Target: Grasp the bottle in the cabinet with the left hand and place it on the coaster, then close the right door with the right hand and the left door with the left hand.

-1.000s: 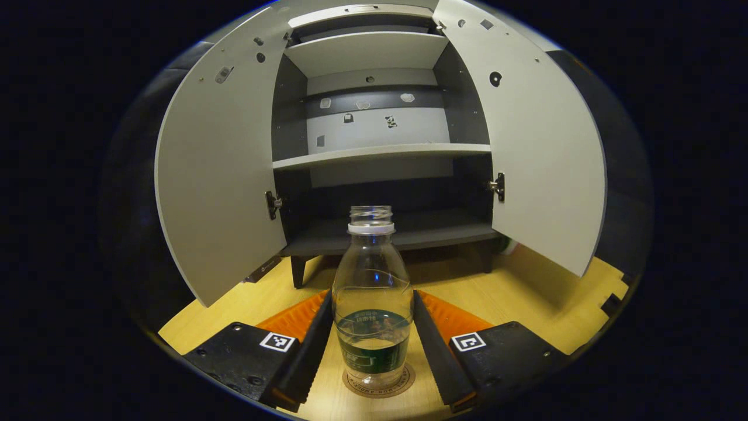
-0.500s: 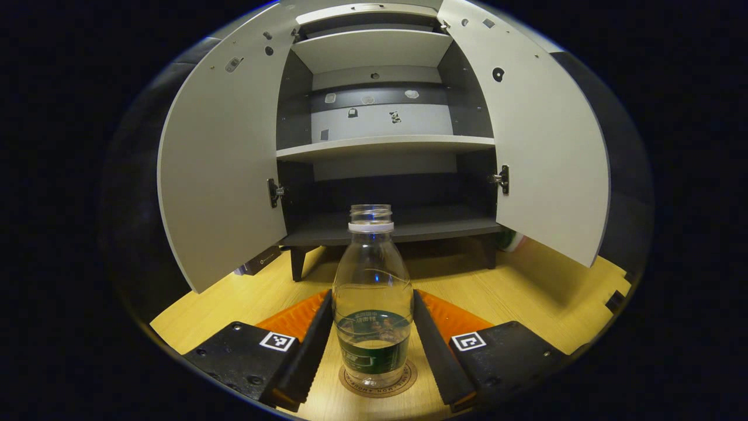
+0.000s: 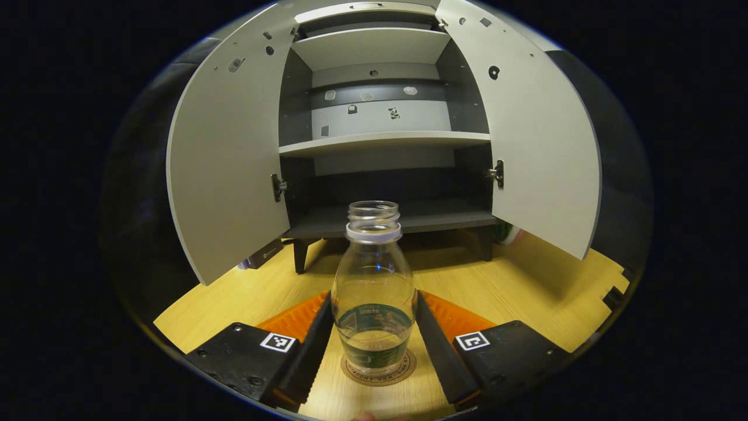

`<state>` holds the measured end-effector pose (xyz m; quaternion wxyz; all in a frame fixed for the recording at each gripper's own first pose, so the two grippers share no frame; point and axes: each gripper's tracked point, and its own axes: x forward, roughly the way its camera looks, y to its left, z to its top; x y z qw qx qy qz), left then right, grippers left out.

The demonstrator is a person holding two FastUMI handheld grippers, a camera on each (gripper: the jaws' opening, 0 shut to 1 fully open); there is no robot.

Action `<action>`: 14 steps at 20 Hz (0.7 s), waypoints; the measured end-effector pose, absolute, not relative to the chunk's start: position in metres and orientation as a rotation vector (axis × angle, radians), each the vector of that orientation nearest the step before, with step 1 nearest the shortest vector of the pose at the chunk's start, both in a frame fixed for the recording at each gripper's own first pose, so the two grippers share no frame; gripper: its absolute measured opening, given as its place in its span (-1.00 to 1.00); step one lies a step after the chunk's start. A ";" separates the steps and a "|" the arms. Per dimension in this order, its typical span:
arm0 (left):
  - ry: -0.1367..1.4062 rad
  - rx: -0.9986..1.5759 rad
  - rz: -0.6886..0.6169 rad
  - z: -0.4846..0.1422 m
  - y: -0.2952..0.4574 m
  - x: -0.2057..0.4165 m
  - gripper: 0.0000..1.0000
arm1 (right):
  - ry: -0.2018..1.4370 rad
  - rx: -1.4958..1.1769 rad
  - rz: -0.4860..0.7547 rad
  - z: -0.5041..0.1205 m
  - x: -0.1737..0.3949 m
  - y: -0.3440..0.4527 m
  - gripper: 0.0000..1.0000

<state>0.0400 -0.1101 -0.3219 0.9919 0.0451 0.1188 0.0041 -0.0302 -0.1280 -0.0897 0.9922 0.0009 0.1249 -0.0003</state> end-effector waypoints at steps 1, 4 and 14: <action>0.237 0.089 0.011 -0.321 -0.108 0.039 0.71 | 0.252 0.004 0.002 -0.091 -0.031 -0.128 0.99; 0.230 0.086 0.004 -0.313 -0.109 0.038 0.87 | 0.249 0.009 0.003 -0.090 -0.033 -0.128 0.99; 0.138 0.115 -0.024 -0.238 -0.116 0.025 0.92 | 0.199 0.054 0.040 -0.077 -0.031 -0.123 0.99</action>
